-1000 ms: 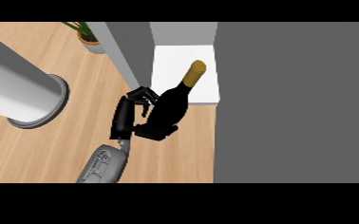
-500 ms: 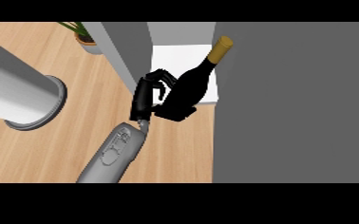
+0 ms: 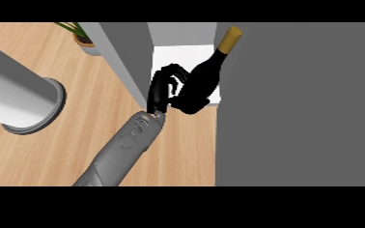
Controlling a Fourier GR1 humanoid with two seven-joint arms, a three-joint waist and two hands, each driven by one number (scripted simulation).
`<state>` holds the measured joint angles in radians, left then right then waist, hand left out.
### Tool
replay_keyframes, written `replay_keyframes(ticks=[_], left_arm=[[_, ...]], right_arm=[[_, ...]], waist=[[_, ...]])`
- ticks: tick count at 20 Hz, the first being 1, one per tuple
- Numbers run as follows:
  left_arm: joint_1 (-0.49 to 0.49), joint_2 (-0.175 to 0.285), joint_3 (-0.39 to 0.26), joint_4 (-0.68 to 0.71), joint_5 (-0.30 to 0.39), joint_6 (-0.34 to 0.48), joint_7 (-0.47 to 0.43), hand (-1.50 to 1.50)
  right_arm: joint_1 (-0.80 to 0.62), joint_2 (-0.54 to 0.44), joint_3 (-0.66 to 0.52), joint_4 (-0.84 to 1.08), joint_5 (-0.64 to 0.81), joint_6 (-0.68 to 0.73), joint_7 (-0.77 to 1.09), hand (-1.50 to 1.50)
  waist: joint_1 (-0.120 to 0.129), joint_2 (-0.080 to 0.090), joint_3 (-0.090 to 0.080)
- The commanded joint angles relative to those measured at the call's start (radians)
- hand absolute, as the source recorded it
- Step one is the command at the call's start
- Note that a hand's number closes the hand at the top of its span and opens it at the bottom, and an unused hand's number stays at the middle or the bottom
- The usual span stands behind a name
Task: Pick up the wine, place it into the cabinet and close the cabinet
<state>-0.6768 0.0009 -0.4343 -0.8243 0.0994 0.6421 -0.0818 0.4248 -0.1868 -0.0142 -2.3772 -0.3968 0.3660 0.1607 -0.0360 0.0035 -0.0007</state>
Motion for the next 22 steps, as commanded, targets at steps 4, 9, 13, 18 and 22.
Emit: replay_keyframes(ticks=[4, 9, 13, 18, 22], left_arm=[[-0.153, -0.001, -0.032, 0.250, 0.047, 0.057, -0.015, 1.50], [-0.135, -0.001, -0.028, 0.331, 0.108, 0.057, -0.062, 1.50], [-0.187, -0.001, -0.009, 0.432, 0.149, 0.058, -0.094, 1.50], [-0.202, -0.001, 0.056, 0.477, 0.197, 0.080, -0.160, 1.50], [-0.271, 0.003, 0.118, 0.581, 0.194, 0.031, -0.224, 1.50]], right_arm=[[-0.018, -0.015, -0.005, -0.102, -0.119, -0.017, 0.075, -1.50], [0.059, -0.056, -0.063, -0.136, -0.212, 0.039, 0.069, -1.50], [0.020, 0.007, 0.019, -0.083, -0.093, 0.029, 0.016, -1.50], [-0.003, -0.020, -0.017, -0.102, -0.153, -0.002, 0.063, -1.50], [0.039, -0.006, 0.008, -0.103, -0.118, 0.018, 0.034, -1.50]], waist=[[-0.020, 0.008, -0.001], [-0.035, 0.006, 0.000], [-0.042, 0.013, -0.001], [-0.033, 0.014, -0.002], [-0.037, 0.016, -0.002]])
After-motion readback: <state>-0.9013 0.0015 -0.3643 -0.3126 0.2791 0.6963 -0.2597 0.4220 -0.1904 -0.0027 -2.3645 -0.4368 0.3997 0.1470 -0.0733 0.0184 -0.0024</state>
